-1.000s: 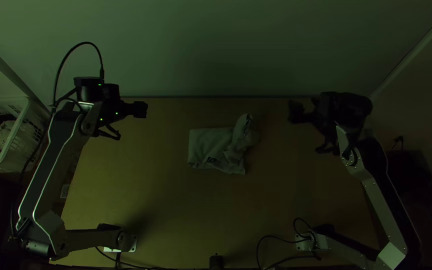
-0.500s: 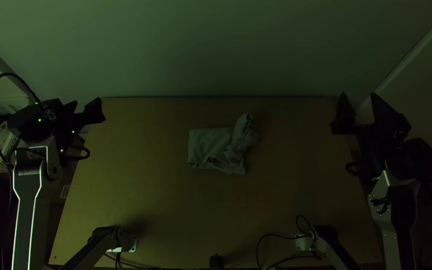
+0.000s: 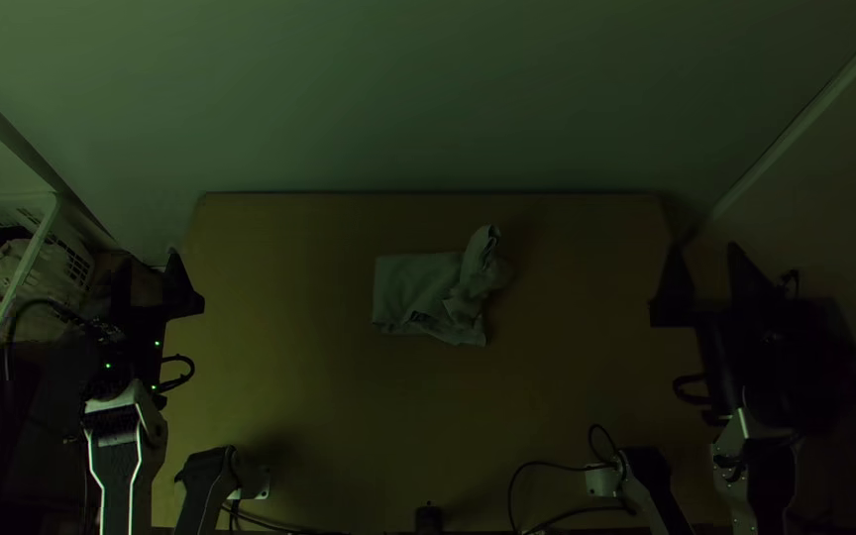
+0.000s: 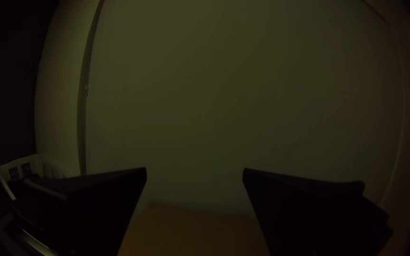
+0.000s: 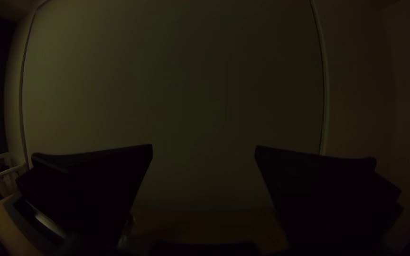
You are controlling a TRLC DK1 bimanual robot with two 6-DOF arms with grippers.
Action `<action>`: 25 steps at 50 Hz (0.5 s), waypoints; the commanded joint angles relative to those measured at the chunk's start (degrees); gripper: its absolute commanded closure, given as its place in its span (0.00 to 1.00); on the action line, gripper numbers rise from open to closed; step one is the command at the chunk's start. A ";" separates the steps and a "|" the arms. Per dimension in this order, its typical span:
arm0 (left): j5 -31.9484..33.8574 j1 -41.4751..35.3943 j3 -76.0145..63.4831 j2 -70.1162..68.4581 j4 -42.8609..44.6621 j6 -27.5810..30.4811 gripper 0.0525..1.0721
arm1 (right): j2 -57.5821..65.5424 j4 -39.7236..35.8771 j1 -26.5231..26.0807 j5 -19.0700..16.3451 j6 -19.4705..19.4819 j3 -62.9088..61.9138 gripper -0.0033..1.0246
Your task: Fold the t-shirt
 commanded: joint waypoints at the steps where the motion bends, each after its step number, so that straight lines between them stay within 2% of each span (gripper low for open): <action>1: -0.26 0.37 -7.30 -4.96 3.77 1.41 0.04 | -5.22 2.84 -0.25 0.22 -0.36 -5.81 0.04; 14: -0.26 0.11 -22.77 -16.73 11.33 1.41 0.04 | -14.71 2.93 0.01 0.30 0.17 -15.56 0.04; 25: 0.00 -1.12 -28.84 -24.12 11.51 1.50 0.04 | -20.25 4.77 -0.43 0.30 -0.01 -22.07 0.04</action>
